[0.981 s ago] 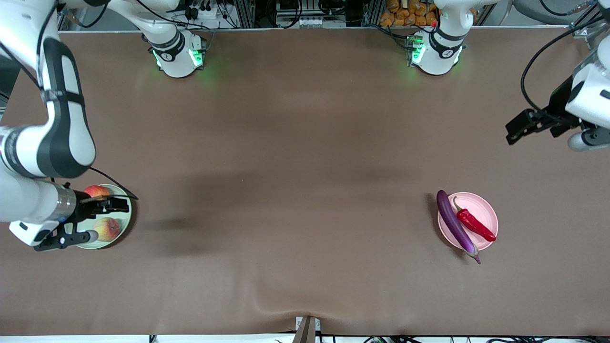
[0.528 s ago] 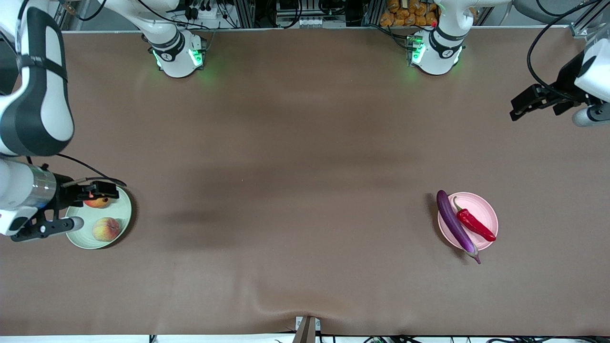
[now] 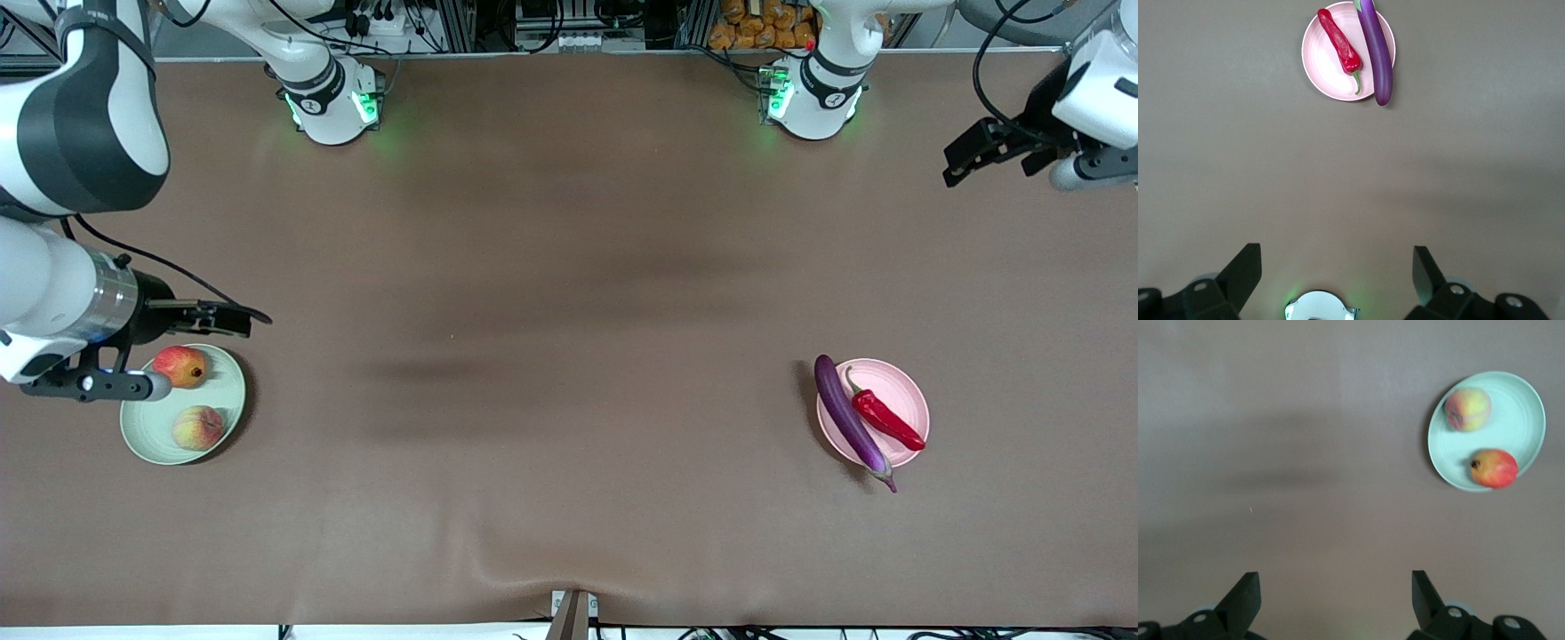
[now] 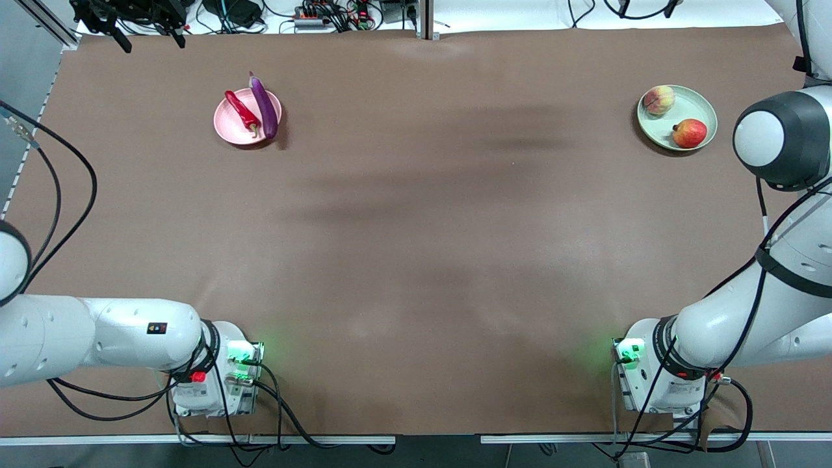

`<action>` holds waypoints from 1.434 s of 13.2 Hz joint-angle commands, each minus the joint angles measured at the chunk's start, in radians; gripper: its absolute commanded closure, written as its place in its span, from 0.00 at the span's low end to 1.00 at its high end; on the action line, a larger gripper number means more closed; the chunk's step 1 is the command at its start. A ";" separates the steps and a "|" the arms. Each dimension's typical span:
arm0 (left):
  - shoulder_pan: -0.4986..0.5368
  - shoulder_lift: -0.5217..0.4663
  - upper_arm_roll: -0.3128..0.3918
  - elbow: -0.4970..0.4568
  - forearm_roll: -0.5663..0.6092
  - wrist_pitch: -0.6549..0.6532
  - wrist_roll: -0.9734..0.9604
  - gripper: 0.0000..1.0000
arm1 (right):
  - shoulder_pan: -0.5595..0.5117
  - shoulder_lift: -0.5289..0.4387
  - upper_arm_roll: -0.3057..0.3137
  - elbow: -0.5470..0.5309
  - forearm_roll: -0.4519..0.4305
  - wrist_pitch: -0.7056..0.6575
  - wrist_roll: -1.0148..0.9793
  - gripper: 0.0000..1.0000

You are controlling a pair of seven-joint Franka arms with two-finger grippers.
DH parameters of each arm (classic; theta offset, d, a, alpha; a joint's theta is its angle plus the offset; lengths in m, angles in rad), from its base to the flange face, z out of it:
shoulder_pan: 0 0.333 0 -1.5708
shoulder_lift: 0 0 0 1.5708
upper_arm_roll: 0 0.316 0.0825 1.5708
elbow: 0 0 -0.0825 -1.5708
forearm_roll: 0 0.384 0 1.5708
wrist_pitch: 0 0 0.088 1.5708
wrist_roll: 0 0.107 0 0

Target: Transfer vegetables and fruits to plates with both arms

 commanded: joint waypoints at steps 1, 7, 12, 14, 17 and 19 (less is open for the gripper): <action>-0.013 -0.053 0.002 -0.048 -0.008 0.014 0.020 0.00 | 0.076 -0.050 -0.146 0.007 0.002 -0.034 -0.221 0.00; -0.015 -0.038 -0.006 -0.044 -0.007 0.022 0.020 0.00 | 0.124 -0.194 -0.325 -0.151 0.088 0.062 -0.356 0.00; -0.012 -0.038 -0.012 -0.048 -0.007 0.022 0.020 0.00 | -0.106 -0.284 -0.057 -0.232 0.057 0.077 -0.309 0.00; -0.010 -0.038 -0.012 -0.048 -0.007 0.022 0.018 0.00 | -0.106 -0.347 -0.038 -0.333 0.037 0.135 -0.298 0.00; -0.010 -0.045 -0.012 -0.059 -0.007 0.022 0.020 0.00 | -0.114 -0.392 -0.035 -0.411 0.036 0.199 -0.300 0.00; -0.012 -0.047 -0.012 -0.062 -0.007 0.023 0.020 0.00 | -0.114 -0.393 -0.040 -0.411 0.034 0.188 -0.301 0.00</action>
